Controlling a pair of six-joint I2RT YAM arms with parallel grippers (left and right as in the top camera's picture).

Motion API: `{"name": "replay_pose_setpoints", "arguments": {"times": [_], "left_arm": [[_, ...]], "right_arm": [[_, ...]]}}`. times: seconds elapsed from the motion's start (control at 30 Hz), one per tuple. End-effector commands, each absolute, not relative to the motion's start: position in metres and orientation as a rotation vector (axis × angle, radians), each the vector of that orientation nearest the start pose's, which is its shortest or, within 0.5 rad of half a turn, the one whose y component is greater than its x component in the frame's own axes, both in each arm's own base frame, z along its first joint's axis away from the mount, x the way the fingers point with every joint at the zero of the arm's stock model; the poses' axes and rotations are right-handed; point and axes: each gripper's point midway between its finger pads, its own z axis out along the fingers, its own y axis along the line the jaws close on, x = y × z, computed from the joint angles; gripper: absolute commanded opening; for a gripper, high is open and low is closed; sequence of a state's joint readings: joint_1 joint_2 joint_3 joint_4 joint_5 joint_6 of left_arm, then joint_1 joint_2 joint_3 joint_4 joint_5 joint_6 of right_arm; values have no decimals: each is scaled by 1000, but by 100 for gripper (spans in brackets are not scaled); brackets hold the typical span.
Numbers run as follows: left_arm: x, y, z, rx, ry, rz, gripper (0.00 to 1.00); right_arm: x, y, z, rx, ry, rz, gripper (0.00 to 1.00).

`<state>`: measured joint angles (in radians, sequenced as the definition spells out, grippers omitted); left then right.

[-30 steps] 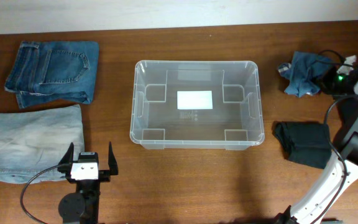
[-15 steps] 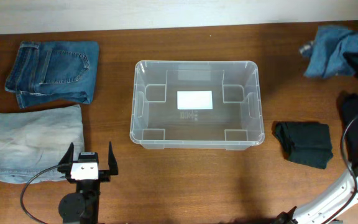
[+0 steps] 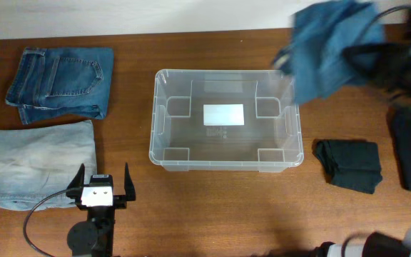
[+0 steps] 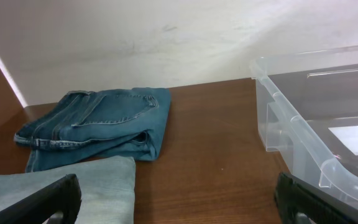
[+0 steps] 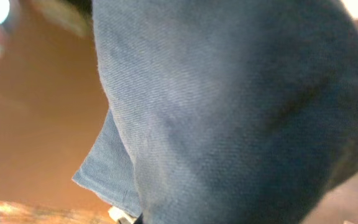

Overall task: Pack container
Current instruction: 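Lift the blue shirt and carry it over the clear container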

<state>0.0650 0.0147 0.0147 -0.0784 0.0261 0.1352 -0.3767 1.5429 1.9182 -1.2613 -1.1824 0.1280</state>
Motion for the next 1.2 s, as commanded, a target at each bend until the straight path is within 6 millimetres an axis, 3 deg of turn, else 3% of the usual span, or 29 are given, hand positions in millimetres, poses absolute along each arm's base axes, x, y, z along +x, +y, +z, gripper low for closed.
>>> {"name": "replay_pose_setpoints", "arguments": {"times": [0.0, 0.2, 0.47, 0.7, 0.8, 1.0, 1.17], "left_arm": [[246, 11, 157, 89, 1648, 141, 99], [246, 11, 157, 88, 1648, 141, 99], [246, 11, 157, 89, 1648, 141, 100], [246, 11, 157, 88, 1648, 141, 99], [246, 11, 157, 88, 1648, 141, 99], [246, 11, 157, 88, 1648, 141, 99], [246, 11, 157, 89, 1648, 141, 99]], "right_arm": [[349, 72, 381, -105, 2258, 1073, 4], [353, 152, 336, -322, 2433, 1074, 4], [361, 217, 260, -464, 2643, 1143, 4], [370, 247, 192, -490, 2804, 1183, 4], [373, 252, 173, -492, 2834, 1189, 4], [386, 264, 147, -426, 2872, 1173, 4], [402, 268, 142, -348, 2859, 1109, 4]]}}
